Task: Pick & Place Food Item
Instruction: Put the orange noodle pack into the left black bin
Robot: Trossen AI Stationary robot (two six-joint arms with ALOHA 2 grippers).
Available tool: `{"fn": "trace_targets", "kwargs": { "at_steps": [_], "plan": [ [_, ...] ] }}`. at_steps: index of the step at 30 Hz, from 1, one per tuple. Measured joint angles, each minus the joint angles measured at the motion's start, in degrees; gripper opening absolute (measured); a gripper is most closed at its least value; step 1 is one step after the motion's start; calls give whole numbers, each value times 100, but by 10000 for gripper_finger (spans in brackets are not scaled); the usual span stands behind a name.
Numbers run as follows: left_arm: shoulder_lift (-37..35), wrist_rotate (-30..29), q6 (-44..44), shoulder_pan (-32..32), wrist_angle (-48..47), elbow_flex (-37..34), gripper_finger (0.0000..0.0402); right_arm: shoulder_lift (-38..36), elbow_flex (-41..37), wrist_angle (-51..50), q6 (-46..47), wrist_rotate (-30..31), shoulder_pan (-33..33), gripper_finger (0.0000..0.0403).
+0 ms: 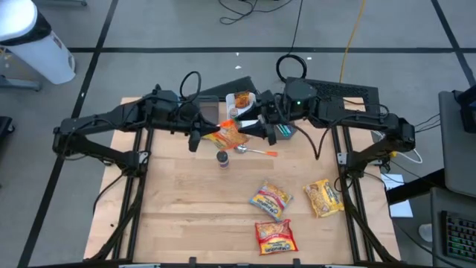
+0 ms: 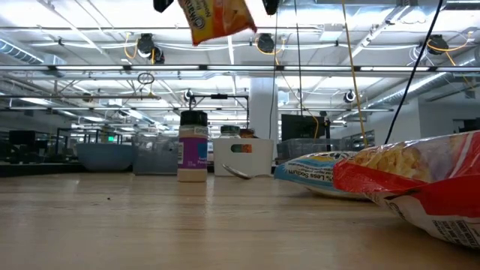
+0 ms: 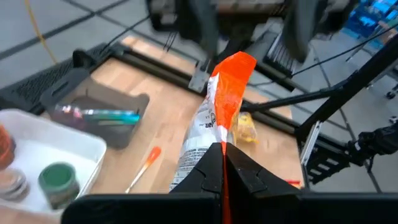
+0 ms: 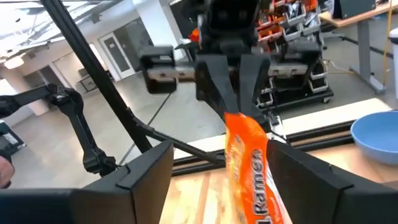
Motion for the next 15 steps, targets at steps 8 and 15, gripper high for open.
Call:
{"fn": "trace_targets", "kwargs": {
  "at_steps": [8,15],
  "plan": [
    [-55,186,135,247,-370,0,1,-515,-1,-654,-300,23,-110,262],
    [-76,1098,931,1243,-1393,0,1,-634,-3,-1266,-555,532,-106,255]
  ]
}}
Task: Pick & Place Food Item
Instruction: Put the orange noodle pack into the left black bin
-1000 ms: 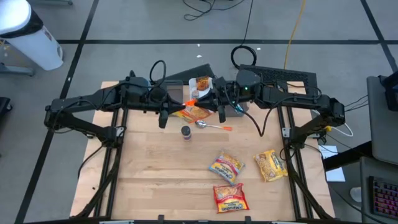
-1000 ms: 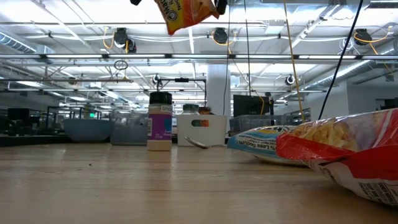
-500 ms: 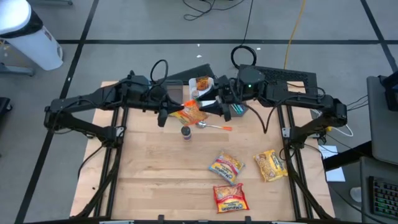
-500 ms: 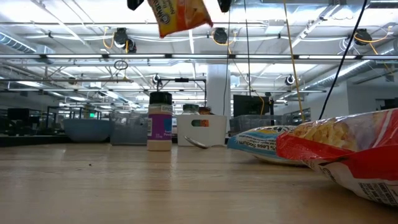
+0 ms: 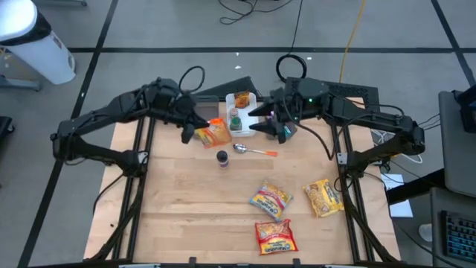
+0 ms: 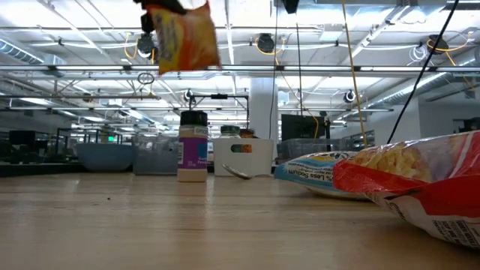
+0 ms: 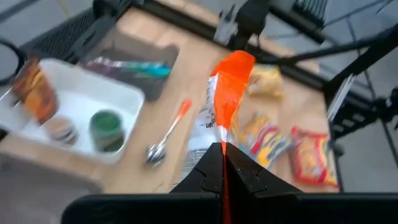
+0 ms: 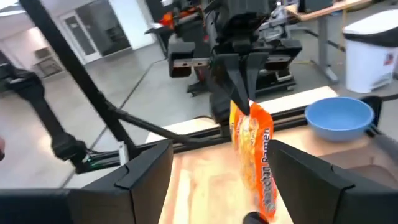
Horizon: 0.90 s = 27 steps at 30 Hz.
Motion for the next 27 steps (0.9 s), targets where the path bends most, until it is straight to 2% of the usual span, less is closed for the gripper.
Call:
{"fn": "trace_targets", "kwargs": {
  "at_steps": [3,6,10,15,19,27],
  "plan": [
    [2,494,618,640,-342,0,1,-2,-44,85,-16,293,0,256],
    [7,898,1332,1320,-523,0,1,-1,-176,249,-9,848,2,255],
    [34,1536,2233,2320,-709,0,1,0,-458,831,287,1439,0,252],
    [459,2115,2977,3329,-850,0,1,0,-800,1305,621,1971,2,252],
    [985,2290,3411,3769,-824,0,1,0,-1101,1575,938,2331,2,251],
    [1741,2285,4100,4010,-781,0,0,0,-1400,1617,1183,2362,-41,251]
  ]
}}
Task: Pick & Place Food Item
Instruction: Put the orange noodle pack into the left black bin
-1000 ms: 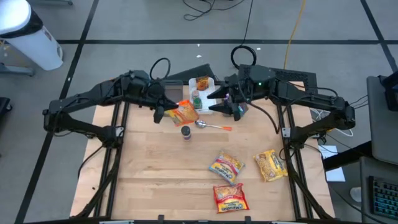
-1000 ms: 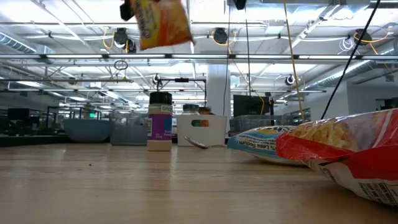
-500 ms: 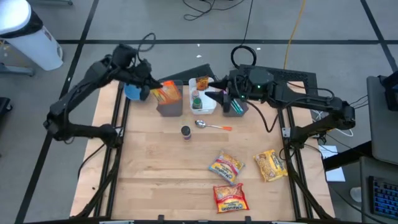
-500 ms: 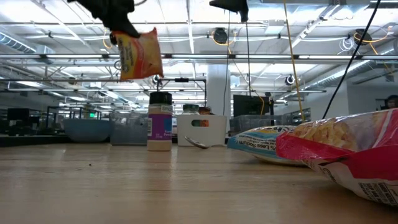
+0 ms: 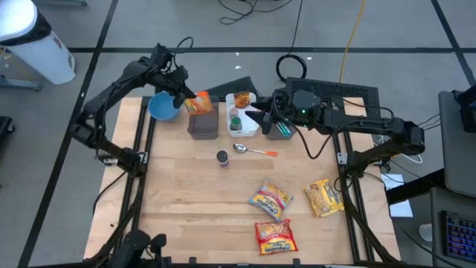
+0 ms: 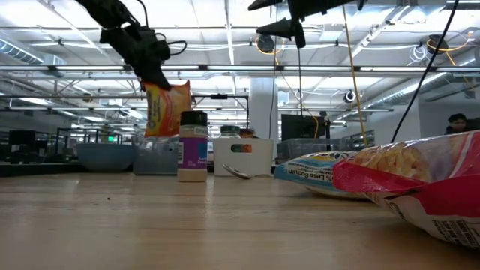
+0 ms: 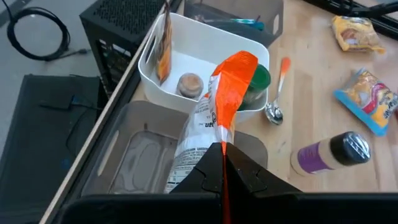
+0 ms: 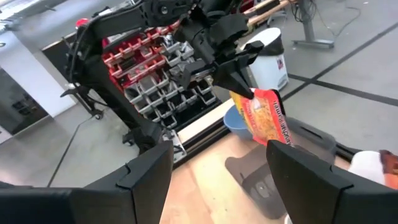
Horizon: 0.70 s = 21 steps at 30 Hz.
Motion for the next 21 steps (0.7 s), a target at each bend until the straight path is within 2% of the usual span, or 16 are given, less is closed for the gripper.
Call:
{"fn": "trace_targets", "kwargs": {
  "at_steps": [5,10,21],
  "plan": [
    [207,-15,-13,-17,247,0,0,0,-100,-2,-21,-84,-177,251],
    [220,-262,111,-71,557,0,0,0,-111,-4,22,-775,-431,251],
    [220,-281,303,56,1098,0,0,0,-111,-60,62,-1097,-893,251]
  ]
}}
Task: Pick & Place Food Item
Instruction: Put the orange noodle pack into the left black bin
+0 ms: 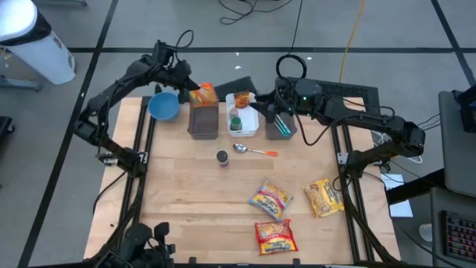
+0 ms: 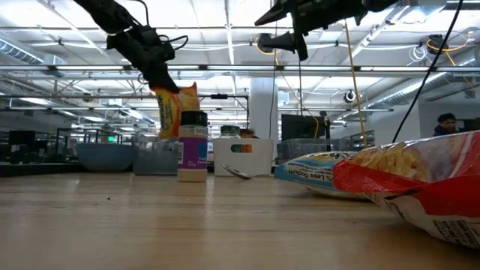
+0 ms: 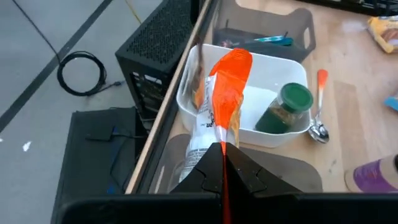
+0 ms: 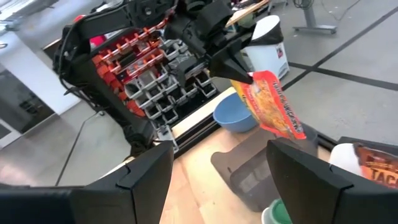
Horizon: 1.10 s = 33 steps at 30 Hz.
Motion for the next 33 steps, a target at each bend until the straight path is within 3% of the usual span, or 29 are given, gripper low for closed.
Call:
{"fn": "trace_targets", "kwargs": {
  "at_steps": [11,24,33],
  "plan": [
    [739,391,-342,386,-10,143,0,0,0,0,1,0,-153,251],
    [1978,151,588,383,-1663,1989,0,0,0,-161,-10,31,-154,251],
    [2325,-214,907,283,-2072,2168,0,0,0,-174,-13,42,-198,251]
  ]
}}
